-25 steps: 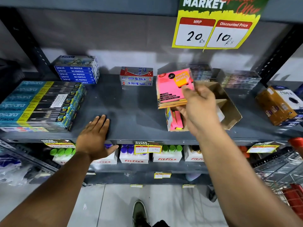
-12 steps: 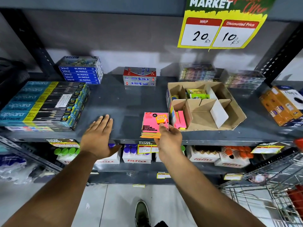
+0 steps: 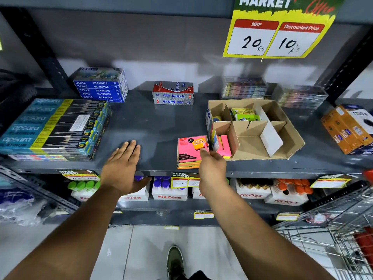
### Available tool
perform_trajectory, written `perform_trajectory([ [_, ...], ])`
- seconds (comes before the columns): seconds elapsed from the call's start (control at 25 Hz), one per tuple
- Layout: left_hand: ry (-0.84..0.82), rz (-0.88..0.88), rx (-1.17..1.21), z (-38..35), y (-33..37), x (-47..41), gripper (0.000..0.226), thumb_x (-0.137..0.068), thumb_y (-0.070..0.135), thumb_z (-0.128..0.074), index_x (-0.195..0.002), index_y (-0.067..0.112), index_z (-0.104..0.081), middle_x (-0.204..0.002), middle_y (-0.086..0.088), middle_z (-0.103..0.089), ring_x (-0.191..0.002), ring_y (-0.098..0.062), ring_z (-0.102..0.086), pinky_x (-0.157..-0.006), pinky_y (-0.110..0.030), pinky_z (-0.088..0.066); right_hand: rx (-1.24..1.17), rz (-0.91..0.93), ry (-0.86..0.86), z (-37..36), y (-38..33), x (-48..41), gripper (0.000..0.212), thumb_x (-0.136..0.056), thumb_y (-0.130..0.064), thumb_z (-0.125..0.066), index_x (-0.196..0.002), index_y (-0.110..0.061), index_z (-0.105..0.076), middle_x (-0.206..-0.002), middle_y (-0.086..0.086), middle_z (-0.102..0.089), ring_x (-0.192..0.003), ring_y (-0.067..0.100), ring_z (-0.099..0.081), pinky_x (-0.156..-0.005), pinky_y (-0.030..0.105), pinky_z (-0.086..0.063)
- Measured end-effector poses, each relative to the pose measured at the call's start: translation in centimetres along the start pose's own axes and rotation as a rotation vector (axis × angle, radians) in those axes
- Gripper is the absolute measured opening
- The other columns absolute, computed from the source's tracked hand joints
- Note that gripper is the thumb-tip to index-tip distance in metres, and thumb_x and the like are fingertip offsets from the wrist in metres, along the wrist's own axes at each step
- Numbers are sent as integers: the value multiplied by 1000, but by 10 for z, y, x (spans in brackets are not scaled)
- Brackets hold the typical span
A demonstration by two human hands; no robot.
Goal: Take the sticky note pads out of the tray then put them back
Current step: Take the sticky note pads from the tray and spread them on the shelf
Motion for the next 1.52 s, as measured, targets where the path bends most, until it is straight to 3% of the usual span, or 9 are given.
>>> perform_trajectory([
  [0.12,11,1,19,1,0,0,105,-67,76,-47,-144,6,-31,-155,-15,-27,-142,-32,-27,-114,-46,-26,-38,-17,7,1,-5,8,15,-96,-12,-53,-82,-14,-56,-81,-2,-57,-79,20,-52,-83,34,-37],
  [0.2,13,0,13,1,1,1,105,-67,76,-47,-144,6,-31,-154,-15,-28,-142,-32,-28,-114,-46,-26,-45,-27,25,3,-4,10,12,-95,-8,-52,-97,2,-60,-94,13,-63,-91,34,-56,-83,37,-42],
  [0.36,19,8,4,2,1,1,106,-66,77,-45,-144,6,-31,-155,-15,-28,-142,-32,-28,-114,-46,-27,-85,-2,-11,10,-3,17,15,-94,-2,-51,-106,-4,-61,-77,-1,-59,-68,14,-54,-64,30,-50],
  [0.48,10,14,19,1,1,0,107,-65,76,-49,-145,8,-27,-156,-12,-24,-144,-30,-24,-115,-44,-23,-35,283,-44,23,-11,32,24,-94,-5,-57,-116,-15,-56,-109,-2,-66,-89,1,-61,-71,10,-51],
  [0.56,17,12,46,0,-1,-1,108,-63,72,-54,-146,9,-27,-157,-12,-24,-144,-30,-24,-115,-44,-22,240,678,-76,25,-34,37,36,-90,-11,-64,-125,-17,-55,-126,-1,-61,-113,7,-58,-97,20,-46],
  [0.64,12,17,41,0,0,-1,108,-61,71,-55,-145,9,-28,-157,-12,-24,-143,-30,-24,-116,-43,-21,728,922,-201,11,-63,27,50,-85,-20,-71,-132,-18,-54,-129,-8,-57,-123,8,-50,-104,20,-35],
  [0.8,30,17,44,2,1,1,107,-61,73,-52,-142,6,-34,-154,-14,-30,-141,-32,-30,-114,-45,-25,1642,835,-549,-23,-78,-4,100,-71,-41,-82,-151,-18,-26,-143,5,-53,-131,25,-47,-107,33,-39],
  [0.92,24,24,31,2,1,1,107,-63,75,-51,-143,8,-32,-155,-13,-28,-142,-30,-28,-116,-43,-24,1889,804,-600,-29,-68,-18,114,-65,-42,-86,-152,-14,-18,-135,10,-58,-122,31,-53,-94,36,-46],
  [1.52,3,29,46,1,1,-2,107,-62,65,-57,-144,3,-28,-155,-14,-27,-142,-29,-27,-115,-42,-22,1708,967,-713,-105,-43,-13,118,-62,-47,-86,-152,-15,-17,-117,6,-70,-114,28,-61,-91,39,-47],
])
Point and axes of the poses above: each hand's wrist, its own x-axis away from the middle knuckle, its own z-axis out of the back of the hand, y = z × x, the point moved 4 cm from there along -x, towards the middle knuckle
